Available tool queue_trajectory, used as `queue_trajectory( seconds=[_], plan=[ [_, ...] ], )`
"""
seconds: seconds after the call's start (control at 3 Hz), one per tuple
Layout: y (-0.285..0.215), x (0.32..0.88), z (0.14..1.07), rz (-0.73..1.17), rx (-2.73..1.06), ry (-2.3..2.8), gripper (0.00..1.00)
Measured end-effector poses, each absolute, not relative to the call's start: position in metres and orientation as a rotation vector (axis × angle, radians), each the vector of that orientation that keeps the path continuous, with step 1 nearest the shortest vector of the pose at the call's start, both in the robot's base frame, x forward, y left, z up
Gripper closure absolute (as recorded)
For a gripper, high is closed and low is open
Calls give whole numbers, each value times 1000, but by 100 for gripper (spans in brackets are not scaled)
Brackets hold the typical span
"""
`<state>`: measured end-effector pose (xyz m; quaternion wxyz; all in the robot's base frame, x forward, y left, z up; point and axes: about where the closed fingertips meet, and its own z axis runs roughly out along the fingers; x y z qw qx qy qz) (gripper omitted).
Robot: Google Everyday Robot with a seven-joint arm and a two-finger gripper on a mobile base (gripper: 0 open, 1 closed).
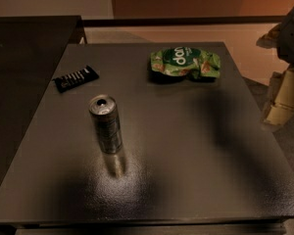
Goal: Move green rice chip bag near redbull can
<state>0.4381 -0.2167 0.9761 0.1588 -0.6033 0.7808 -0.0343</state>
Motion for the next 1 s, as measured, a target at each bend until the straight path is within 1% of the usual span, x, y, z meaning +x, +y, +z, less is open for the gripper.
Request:
queue_trajectory(
  seconds=[0.67,1.0],
  plan=[
    [-215,445,973,-116,-1731,2230,0],
    [-215,466,964,-120,-1705,2219,0]
  ],
)
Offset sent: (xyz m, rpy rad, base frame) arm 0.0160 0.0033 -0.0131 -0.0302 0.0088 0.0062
